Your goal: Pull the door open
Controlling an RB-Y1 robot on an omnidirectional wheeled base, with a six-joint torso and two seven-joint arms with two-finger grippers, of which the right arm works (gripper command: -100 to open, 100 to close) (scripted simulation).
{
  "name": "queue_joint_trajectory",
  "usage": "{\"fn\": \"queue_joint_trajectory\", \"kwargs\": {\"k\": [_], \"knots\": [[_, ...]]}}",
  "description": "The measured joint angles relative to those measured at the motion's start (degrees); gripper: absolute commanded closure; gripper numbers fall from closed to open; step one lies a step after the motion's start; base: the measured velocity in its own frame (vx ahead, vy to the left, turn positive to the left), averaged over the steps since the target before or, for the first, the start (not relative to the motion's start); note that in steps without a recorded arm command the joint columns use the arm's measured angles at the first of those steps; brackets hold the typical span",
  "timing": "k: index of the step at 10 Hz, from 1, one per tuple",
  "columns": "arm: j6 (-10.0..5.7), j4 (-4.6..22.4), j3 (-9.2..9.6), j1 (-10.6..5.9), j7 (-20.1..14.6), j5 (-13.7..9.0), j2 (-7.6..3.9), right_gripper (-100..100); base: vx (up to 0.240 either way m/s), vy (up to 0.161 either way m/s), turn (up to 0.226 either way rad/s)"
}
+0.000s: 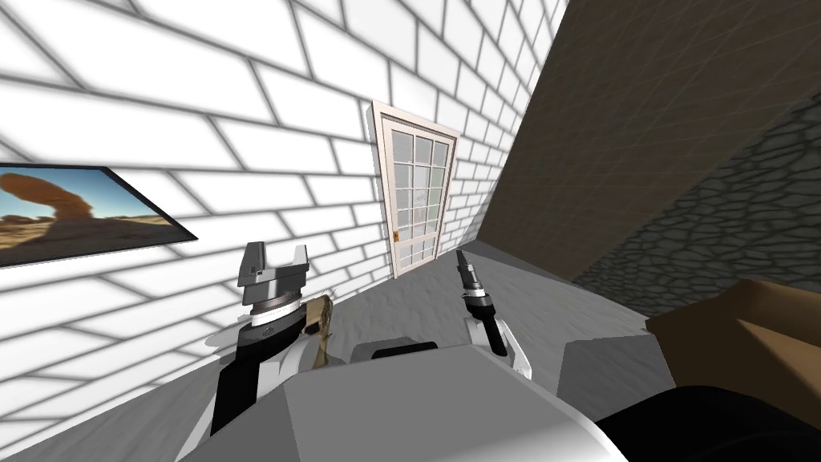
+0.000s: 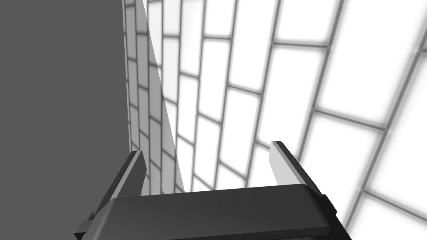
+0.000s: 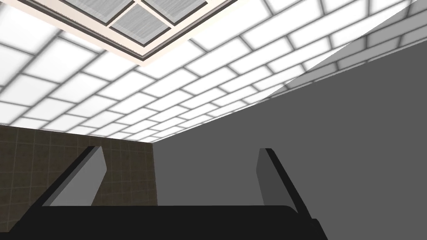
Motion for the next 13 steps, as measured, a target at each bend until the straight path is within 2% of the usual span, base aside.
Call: {"fn": "queue_joint_trajectory", "kwargs": {"k": [5,13], "knots": [[-0.94,5.8,-2.16,-1.86,4.0,1.8,-1.14,-100,0.101,0.017,0.091],[-2.91,16.7,-5.37,-5.30,11.7,5.5,-1.82,-100,0.107,0.013,0.101]]}}
